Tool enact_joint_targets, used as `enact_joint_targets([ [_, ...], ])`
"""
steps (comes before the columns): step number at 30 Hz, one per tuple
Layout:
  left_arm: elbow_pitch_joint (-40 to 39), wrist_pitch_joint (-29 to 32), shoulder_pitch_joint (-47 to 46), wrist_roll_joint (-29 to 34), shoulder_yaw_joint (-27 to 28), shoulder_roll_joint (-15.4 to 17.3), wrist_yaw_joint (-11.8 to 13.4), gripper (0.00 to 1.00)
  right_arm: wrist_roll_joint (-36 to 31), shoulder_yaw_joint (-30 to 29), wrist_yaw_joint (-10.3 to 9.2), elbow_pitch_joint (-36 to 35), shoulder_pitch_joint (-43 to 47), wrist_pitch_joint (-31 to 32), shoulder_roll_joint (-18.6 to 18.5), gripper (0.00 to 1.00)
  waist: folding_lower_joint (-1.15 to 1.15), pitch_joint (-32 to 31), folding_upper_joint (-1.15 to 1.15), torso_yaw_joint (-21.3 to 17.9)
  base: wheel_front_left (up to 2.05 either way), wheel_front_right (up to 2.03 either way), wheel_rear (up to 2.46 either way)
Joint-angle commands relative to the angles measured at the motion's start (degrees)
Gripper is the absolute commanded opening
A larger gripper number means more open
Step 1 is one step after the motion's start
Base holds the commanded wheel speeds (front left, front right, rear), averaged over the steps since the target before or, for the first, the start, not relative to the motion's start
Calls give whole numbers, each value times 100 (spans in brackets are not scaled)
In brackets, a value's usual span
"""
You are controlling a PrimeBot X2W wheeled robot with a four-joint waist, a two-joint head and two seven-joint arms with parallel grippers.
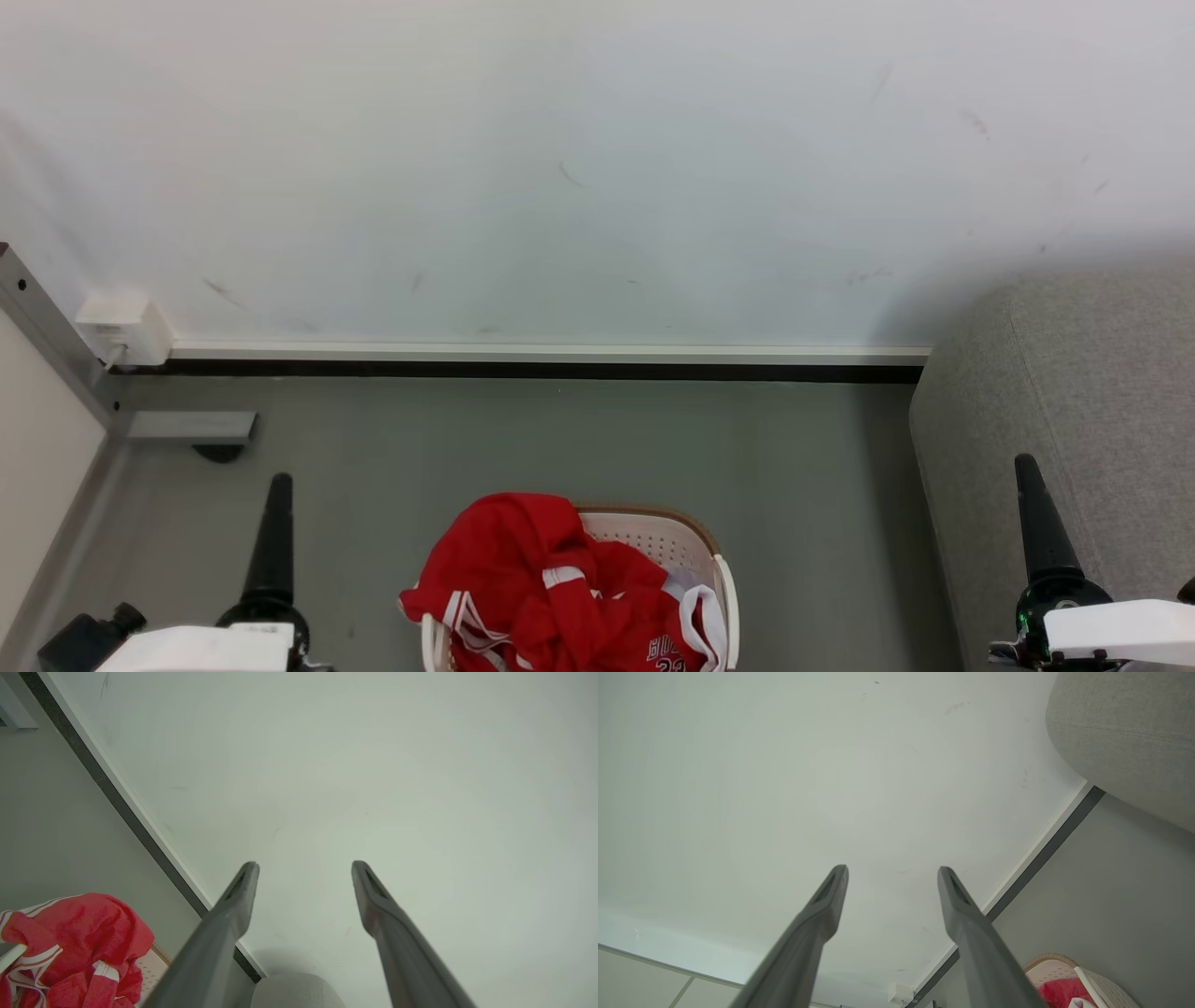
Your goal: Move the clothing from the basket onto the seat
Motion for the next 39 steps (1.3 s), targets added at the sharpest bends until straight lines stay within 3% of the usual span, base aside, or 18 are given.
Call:
enact_joint_targets([
  [1,-137,-65,-64,328,17,34,-30,100,-156,42,-4,-99,-182,-62,-56,100,0,-1,0,-2,0,0,0],
  [24,-497,-500,71,3418,-256,47,381,100,-2735,309,-6,18,-272,-491,-83,100,0,-46,0,-63,0,0,0],
  [39,-348,-731,172,4565,-474,164,708,100,-4443,492,-8,195,-293,-729,-95,100,0,-137,0,-98,0,0,0],
])
